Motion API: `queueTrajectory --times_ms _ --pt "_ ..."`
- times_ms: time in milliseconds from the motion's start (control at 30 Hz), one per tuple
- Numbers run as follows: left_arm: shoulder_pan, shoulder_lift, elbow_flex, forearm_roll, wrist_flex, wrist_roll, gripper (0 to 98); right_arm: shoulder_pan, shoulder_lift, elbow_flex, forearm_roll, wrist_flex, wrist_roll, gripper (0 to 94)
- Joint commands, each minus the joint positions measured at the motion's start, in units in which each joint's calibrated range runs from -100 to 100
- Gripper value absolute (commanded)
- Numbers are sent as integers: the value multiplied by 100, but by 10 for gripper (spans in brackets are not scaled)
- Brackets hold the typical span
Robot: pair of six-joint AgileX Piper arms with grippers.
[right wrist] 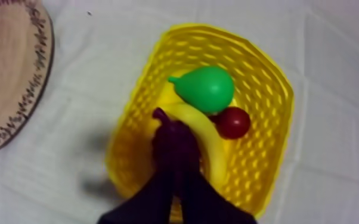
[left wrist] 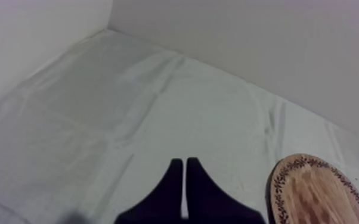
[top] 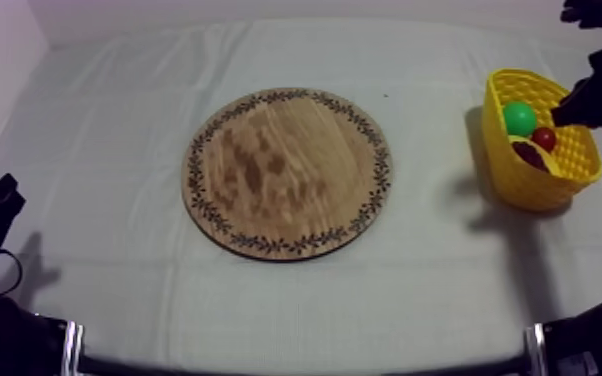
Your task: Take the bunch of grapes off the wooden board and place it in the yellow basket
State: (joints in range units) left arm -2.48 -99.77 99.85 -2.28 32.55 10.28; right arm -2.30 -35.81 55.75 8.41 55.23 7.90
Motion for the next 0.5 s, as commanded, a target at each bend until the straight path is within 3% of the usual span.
queueTrajectory --times_ms 0,167,267,333,467 --pt "-1 3 4 1 3 0 0 13 -362 194 -293 -156 -141 6" --pt "-1 3 4 1 3 0 0 30 -1065 904 -661 -527 -409 3" --pt "-1 3 4 1 3 2 0 162 -1676 1570 -994 -1144 -389 3" --pt "-1 3 4 1 3 2 0 259 -2178 2121 -1358 -1635 -123 3" --pt "-1 3 4 1 3 3 0 347 -3168 3180 -2307 -2323 824 2"
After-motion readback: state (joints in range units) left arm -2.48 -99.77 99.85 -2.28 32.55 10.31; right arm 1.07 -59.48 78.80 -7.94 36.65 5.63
